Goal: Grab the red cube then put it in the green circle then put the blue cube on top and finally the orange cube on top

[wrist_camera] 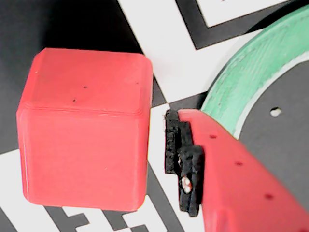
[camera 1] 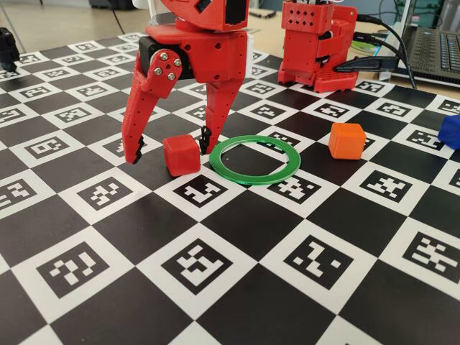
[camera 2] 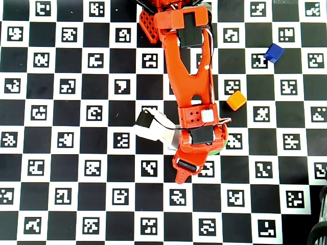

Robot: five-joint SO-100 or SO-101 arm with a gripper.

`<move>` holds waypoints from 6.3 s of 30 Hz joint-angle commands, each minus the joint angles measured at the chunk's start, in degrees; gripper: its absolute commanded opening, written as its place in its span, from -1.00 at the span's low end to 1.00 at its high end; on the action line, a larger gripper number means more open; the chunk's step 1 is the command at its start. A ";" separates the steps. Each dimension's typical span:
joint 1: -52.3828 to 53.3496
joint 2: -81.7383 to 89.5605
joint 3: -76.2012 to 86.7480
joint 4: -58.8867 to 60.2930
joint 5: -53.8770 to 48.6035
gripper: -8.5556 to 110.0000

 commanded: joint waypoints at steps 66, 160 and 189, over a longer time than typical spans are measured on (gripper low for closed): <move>-12.66 24.35 19.78 0.79 -6.94 -0.74; -46.85 49.57 19.95 25.58 27.51 -0.23; -72.69 34.98 30.94 -1.58 36.21 -0.13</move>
